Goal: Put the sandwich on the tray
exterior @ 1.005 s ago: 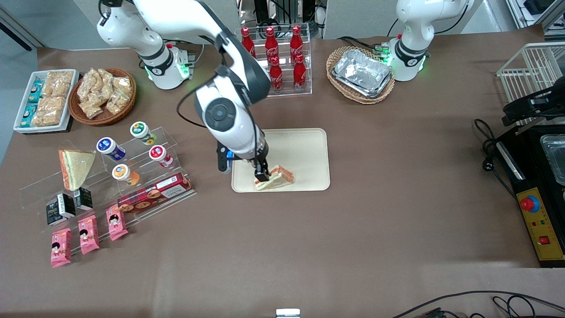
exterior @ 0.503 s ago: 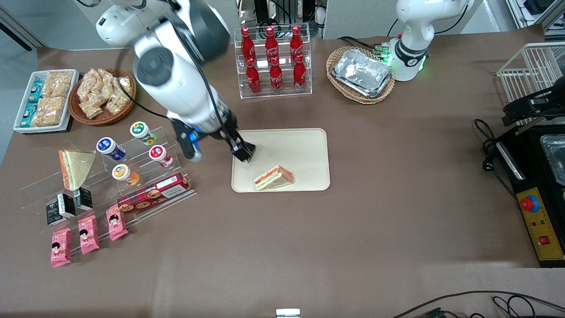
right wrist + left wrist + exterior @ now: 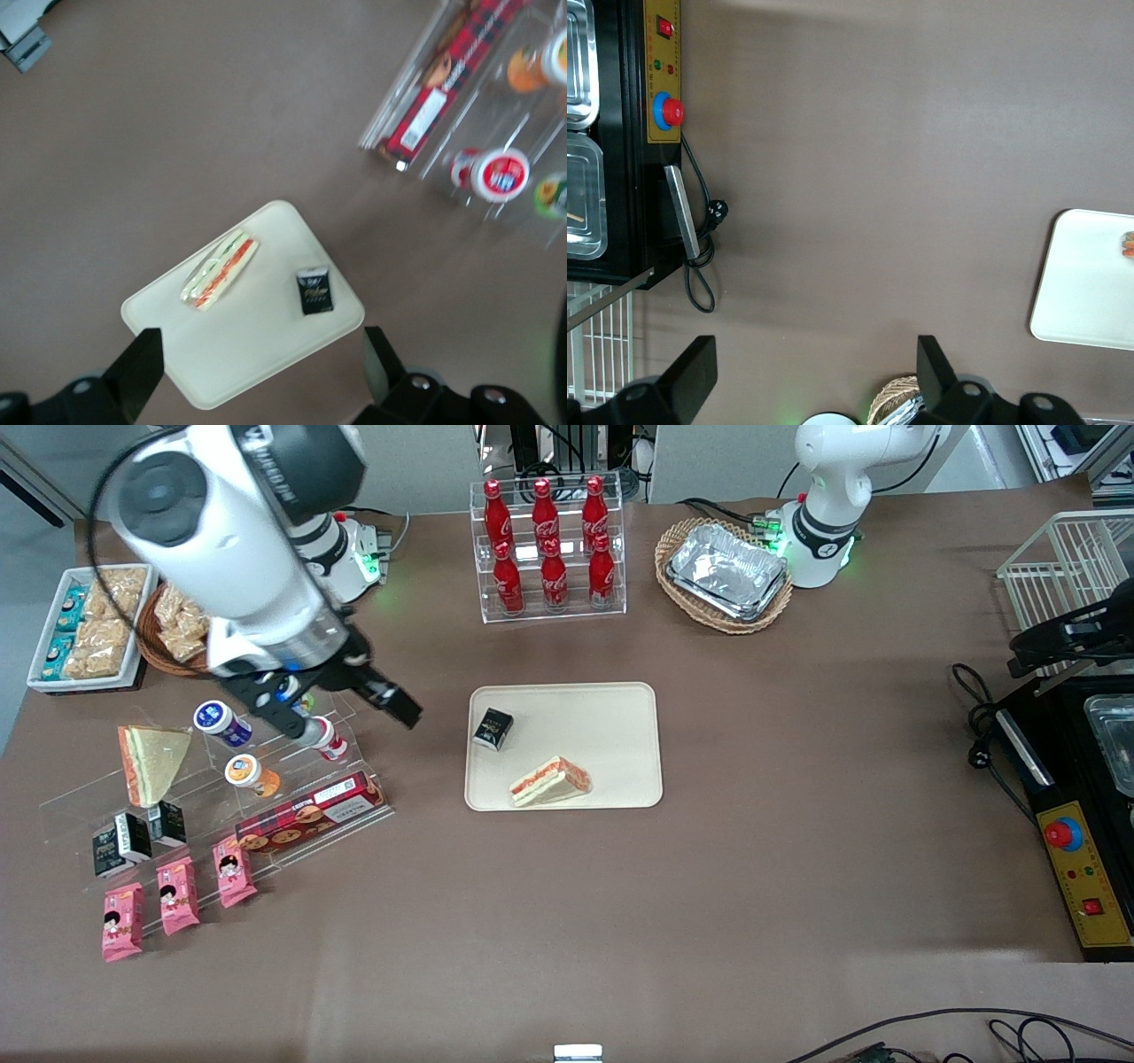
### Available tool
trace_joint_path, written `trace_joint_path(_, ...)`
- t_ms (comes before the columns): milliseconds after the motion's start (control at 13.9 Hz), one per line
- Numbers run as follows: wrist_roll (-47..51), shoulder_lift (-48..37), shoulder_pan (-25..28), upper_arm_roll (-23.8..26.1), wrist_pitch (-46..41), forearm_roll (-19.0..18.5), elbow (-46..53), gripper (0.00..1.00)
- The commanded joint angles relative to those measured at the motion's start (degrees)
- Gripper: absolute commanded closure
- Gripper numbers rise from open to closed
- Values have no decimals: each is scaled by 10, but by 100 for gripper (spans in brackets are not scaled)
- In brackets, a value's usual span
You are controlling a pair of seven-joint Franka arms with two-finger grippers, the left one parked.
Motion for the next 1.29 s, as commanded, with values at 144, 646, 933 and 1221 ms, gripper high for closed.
trace_joint_path(144, -208, -52, -201, 154, 0, -94, -50, 0)
trace_joint_path(646, -512, -63, -353, 179, 57, -122, -82, 0)
trace_joint_path(933, -590, -45, -410, 178, 63, -121, -72, 0)
trace_joint_path(1221, -589, -23, -431, 177, 61, -119, -48, 0)
